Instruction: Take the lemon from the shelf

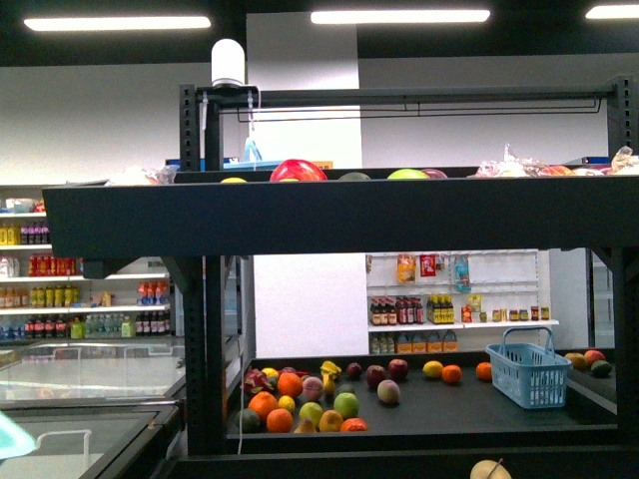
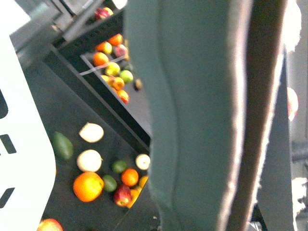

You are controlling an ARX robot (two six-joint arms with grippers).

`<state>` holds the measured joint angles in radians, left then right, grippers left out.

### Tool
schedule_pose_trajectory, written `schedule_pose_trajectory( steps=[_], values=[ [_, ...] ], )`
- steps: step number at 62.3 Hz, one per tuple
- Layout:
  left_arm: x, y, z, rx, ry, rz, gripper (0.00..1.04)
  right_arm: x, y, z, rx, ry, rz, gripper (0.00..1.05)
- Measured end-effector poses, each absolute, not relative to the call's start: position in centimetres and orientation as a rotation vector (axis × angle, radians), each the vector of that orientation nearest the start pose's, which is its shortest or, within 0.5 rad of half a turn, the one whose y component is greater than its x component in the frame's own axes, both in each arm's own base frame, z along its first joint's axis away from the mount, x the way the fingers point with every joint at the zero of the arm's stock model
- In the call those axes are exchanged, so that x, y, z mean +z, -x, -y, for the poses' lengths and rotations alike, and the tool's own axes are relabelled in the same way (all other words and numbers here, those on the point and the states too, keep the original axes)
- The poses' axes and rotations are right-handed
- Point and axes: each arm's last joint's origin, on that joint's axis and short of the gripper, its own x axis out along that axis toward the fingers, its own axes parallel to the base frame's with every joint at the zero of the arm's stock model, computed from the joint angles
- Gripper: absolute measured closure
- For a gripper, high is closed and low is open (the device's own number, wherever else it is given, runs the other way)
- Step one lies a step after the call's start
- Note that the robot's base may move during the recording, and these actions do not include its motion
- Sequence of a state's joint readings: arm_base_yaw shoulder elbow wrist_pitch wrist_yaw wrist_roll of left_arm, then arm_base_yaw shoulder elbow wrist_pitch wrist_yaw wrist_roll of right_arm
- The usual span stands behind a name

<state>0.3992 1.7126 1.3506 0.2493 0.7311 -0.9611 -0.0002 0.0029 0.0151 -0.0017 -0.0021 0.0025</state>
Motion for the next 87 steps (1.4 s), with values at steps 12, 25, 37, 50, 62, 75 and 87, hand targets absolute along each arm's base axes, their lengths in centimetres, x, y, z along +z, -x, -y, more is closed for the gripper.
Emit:
schedule_pose_trajectory(
  steps=[12,25,37,50,62,75,87],
  values=[
    [32.1,-36.4,-9.3,-0.422,0.969,-0.342,0.98,16.8,-9.7,0.0,0.002,-0.002,0.010,0.07],
    [30.9,-36.5,-5.2,-0.515,0.951,-0.411,0.98,16.8,-9.7,0.0,0.002,-0.002,0.010,0.07],
    [30.9,-37.1,-0.9,-0.615,0.917,-0.432,0.98,16.8,-9.7,0.0,0.002,-0.002,0.010,0.07],
    [30.0,-38.5,4.3,-0.705,0.905,-0.499,0.98,16.8,-9.7,0.0,0.002,-0.002,0.010,0.07],
    [29.1,-39.3,7.7,-0.758,0.896,-0.551,0.98,16.8,-9.7,0.0,0.002,-0.002,0.010,0.07],
    [29.2,-39.8,10.6,-0.806,0.884,-0.551,0.98,16.8,-9.7,0.0,0.002,-0.002,0.010,0.07],
    [29.0,-39.7,12.8,-0.838,0.882,-0.573,0.98,16.8,-9.7,0.0,0.002,-0.002,0.010,0.07]
  ],
)
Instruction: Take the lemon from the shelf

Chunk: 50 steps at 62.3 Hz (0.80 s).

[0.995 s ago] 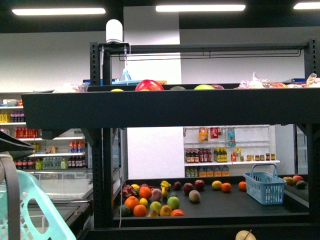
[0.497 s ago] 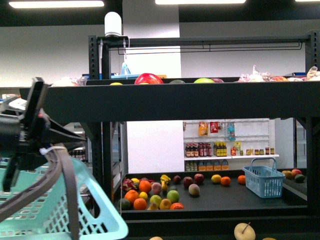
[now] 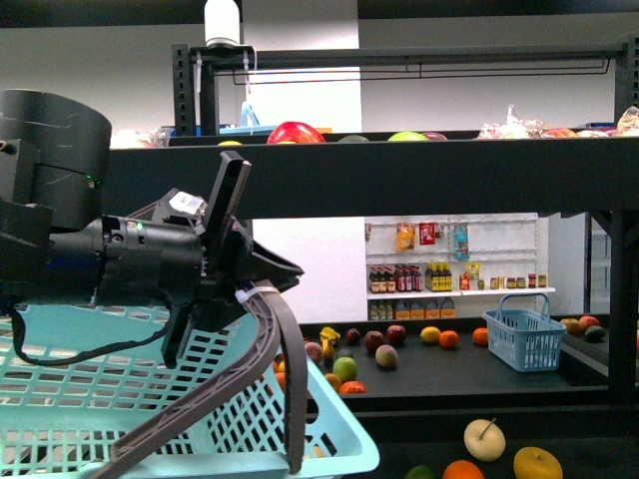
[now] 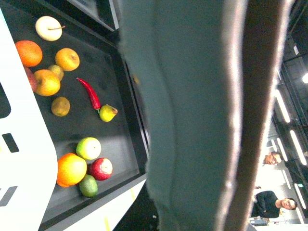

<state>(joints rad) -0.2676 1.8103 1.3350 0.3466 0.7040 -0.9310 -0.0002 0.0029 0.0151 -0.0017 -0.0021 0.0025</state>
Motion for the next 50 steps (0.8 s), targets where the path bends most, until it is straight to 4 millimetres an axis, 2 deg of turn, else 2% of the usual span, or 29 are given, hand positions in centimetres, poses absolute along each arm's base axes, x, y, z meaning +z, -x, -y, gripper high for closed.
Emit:
schedule_pose_trajectory(
  steps=[28,50],
  values=[
    [29.1,-40.1,16.6,-0.890,0.894,-0.579,0.98,16.8,-9.7,0.0,0.002,-0.002,0.010,0.07],
    [28.8,-40.4,18.0,-0.904,0.888,-0.589,0.98,16.8,-9.7,0.0,0.001,-0.002,0.010,0.07]
  ],
)
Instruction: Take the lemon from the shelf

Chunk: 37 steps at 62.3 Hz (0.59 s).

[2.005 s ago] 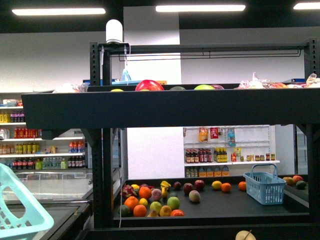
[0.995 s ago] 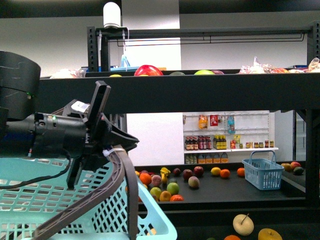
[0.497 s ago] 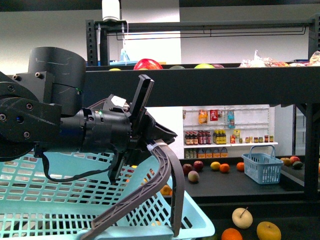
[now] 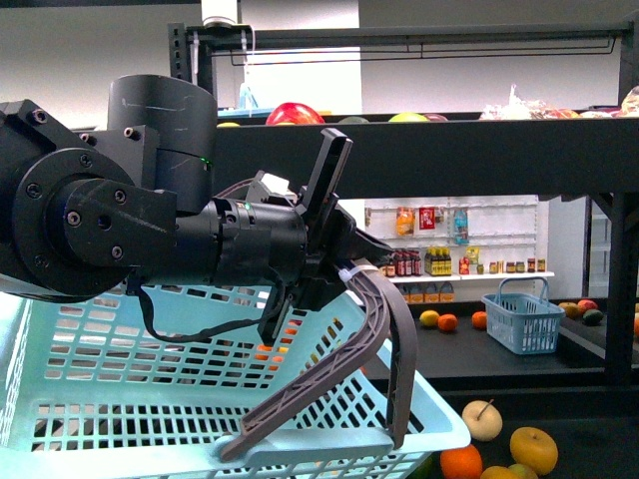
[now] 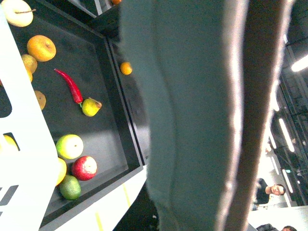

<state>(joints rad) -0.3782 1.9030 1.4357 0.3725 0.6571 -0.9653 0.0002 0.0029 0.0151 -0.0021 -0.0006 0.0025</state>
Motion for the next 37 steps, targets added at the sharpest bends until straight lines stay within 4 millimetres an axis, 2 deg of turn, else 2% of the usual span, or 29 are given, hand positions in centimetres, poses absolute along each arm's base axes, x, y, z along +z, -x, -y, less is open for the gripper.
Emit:
schedule_pose_trajectory(
  steps=[9,13,18,26,33,37],
  values=[
    [28.7,-40.4,18.0,-0.902,0.888,-0.589,0.98,15.9,-10.3,0.1,-0.299,0.014,-0.140,0.07],
    [28.8,-40.4,18.0,-0.903,0.883,-0.586,0.98,15.5,-10.8,0.3,-0.346,0.018,-0.200,0.07],
    [28.8,-40.4,18.0,-0.903,0.884,-0.586,0.98,15.5,-11.7,0.5,-0.327,0.013,-0.258,0.07],
    [28.8,-40.4,18.1,-0.908,0.883,-0.588,0.98,15.9,-14.9,0.6,-0.245,-0.042,-0.349,0.07],
    [28.8,-40.4,18.1,-0.906,0.884,-0.588,0.98,15.7,-18.8,0.6,-0.170,-0.071,-0.430,0.07],
    [28.8,-40.4,18.1,-0.905,0.883,-0.587,0.98,14.9,-21.7,0.5,-0.118,-0.080,-0.495,0.07]
  ],
)
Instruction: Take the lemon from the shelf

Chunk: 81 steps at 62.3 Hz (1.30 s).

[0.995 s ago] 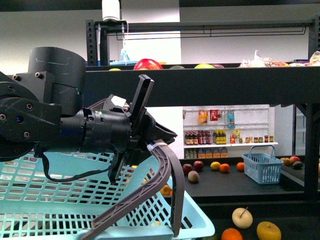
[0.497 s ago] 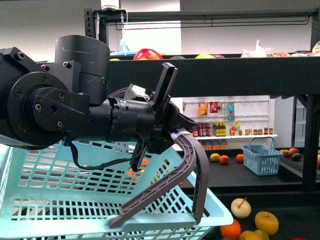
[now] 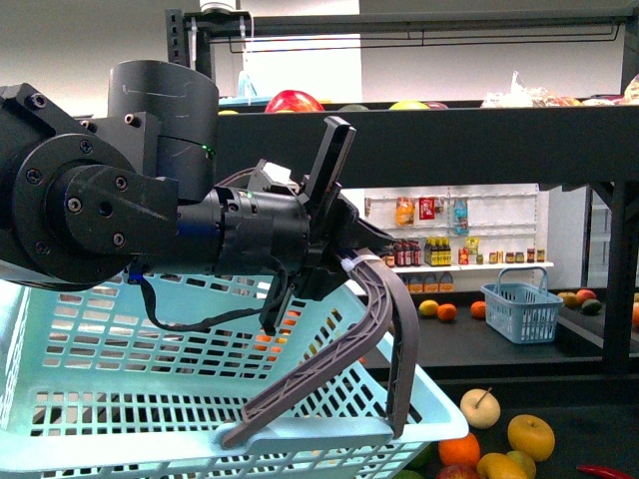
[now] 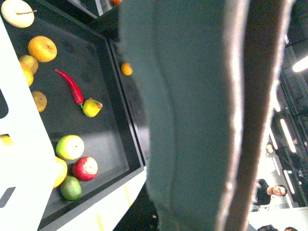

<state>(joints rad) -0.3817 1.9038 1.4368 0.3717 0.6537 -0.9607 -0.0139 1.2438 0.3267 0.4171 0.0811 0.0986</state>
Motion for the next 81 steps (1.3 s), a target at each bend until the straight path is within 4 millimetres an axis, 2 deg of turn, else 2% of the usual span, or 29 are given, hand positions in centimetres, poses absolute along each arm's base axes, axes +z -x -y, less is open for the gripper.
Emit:
schedule_pose_trajectory(
  steps=[2,12,21,37,61,72,81],
  values=[
    [28.8,-40.4,18.1,-0.906,0.884,-0.588,0.98,13.6,-23.8,0.5,-0.107,-0.071,-0.553,0.07],
    [28.8,-40.4,18.1,-0.904,0.885,-0.587,0.98,9.9,-29.4,0.3,-0.008,-0.055,-0.695,0.07],
    [28.8,-40.4,18.1,-0.908,0.882,-0.587,0.98,6.8,-33.8,0.3,0.036,-0.017,-0.756,0.07],
    [28.8,-40.4,18.1,-0.906,0.883,-0.587,0.98,2.3,-40.0,1.0,0.028,0.070,-0.833,0.07],
    [28.8,-40.4,18.1,-0.906,0.883,-0.587,0.98,-2.0,-47.0,1.2,0.040,0.134,-0.849,0.07],
    [28.8,-40.4,18.1,-0.906,0.883,-0.586,0.98,-4.0,-49.3,1.1,0.042,0.169,-0.875,0.07],
    [28.8,-40.4,18.1,-0.906,0.883,-0.587,0.98,-5.2,-50.4,0.8,0.055,0.179,-0.881,0.07]
  ],
)
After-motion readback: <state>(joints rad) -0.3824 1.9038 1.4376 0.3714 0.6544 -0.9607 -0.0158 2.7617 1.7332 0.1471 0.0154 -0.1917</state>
